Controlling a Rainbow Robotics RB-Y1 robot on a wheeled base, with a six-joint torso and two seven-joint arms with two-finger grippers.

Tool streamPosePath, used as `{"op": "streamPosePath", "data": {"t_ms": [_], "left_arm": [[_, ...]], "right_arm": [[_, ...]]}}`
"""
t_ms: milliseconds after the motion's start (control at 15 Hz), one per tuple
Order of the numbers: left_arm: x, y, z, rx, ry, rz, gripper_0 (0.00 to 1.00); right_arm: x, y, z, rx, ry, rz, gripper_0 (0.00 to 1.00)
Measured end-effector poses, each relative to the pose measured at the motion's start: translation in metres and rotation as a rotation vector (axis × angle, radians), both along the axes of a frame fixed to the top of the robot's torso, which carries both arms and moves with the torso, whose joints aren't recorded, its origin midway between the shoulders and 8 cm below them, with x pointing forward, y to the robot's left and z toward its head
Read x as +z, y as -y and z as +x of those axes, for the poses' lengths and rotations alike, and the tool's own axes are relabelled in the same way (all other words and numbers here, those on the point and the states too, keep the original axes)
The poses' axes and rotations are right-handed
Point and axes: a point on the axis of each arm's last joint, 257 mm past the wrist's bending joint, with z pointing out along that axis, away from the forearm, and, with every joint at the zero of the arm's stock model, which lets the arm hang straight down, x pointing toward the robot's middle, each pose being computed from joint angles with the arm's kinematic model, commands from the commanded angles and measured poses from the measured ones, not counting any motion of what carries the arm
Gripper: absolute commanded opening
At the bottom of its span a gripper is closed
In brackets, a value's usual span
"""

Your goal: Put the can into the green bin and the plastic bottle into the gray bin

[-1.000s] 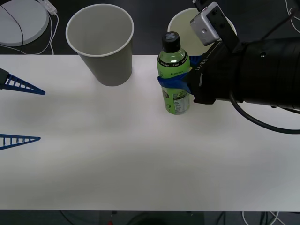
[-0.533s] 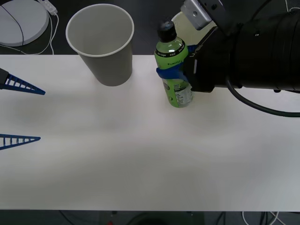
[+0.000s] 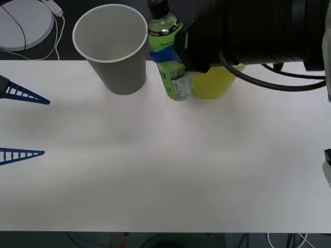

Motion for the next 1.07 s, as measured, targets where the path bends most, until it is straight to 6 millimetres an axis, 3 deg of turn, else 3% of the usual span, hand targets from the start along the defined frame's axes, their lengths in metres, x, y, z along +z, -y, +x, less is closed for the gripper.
{"op": "streamPosePath", "data": {"t_ms": [400,600,1067], "left_arm": [[0.000,0.000,0.000,0.000,0.000,0.000,1.00],[0.000,0.000,0.000,0.000,0.000,0.000,1.00],[0.000,0.000,0.000,0.000,0.000,0.000,1.00]], "right_arm": [[0.038,-0.023,0.035,-0.023,0.009,-0.002,0.00],[0.045,-0.032,0.048,-0.037,-0.006,-0.023,0.00],[0.063,-0.063,0.058,-0.020,-0.032,-0.055,0.00]]}}
